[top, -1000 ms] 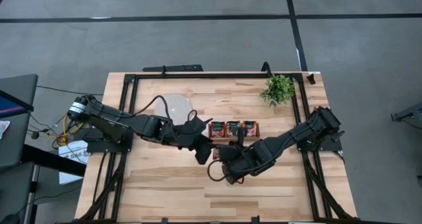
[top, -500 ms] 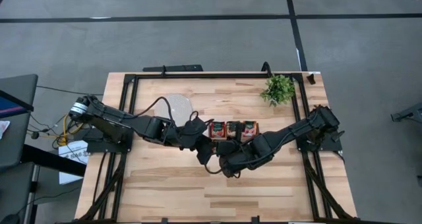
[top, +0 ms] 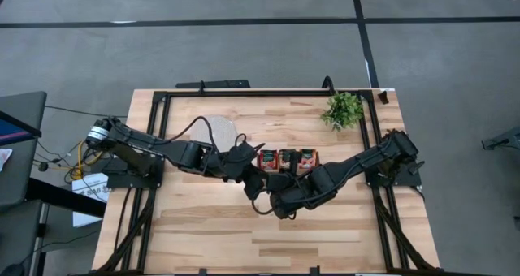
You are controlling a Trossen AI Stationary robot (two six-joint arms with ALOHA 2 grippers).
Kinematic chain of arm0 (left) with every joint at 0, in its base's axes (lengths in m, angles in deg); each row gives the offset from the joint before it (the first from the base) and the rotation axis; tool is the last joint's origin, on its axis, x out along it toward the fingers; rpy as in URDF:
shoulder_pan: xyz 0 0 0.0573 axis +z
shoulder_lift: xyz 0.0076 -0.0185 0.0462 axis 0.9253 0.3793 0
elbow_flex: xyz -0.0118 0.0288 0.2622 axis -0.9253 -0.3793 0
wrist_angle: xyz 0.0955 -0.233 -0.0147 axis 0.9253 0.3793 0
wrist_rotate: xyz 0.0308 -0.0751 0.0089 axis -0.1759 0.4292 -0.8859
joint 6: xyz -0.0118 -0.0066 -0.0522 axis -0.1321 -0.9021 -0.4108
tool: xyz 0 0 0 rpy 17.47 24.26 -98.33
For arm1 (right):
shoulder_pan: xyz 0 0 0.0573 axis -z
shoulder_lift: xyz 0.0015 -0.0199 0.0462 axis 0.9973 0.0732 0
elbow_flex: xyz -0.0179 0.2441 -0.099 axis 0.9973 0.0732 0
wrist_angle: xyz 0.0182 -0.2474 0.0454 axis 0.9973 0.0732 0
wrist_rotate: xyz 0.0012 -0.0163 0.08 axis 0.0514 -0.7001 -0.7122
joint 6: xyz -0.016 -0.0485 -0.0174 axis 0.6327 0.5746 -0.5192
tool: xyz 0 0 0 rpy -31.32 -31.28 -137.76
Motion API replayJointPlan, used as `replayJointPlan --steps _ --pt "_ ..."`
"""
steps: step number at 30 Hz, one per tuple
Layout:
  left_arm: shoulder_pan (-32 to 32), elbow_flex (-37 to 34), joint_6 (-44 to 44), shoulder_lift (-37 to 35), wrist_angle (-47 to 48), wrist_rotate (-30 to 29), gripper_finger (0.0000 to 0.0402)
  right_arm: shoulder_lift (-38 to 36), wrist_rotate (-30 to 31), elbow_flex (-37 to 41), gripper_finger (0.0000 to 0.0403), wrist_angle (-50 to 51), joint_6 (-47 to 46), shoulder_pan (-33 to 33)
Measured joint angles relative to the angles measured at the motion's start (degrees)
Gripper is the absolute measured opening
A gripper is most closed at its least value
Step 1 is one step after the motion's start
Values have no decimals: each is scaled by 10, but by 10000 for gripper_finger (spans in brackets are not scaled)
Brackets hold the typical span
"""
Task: Pick & Place Tea
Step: Put the red tea bag into the left section of the wooden organizer
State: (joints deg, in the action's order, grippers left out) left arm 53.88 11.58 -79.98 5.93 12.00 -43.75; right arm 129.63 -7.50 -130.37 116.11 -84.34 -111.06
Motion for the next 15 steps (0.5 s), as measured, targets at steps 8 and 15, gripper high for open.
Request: replayJointPlan --steps 8,15 --pt "0 0 19 0 8 -2 1 0 -1 0 1 5 3 0" --pt "0 0 25 5 47 -35 0 0 -5 0 52 74 -3 -1"
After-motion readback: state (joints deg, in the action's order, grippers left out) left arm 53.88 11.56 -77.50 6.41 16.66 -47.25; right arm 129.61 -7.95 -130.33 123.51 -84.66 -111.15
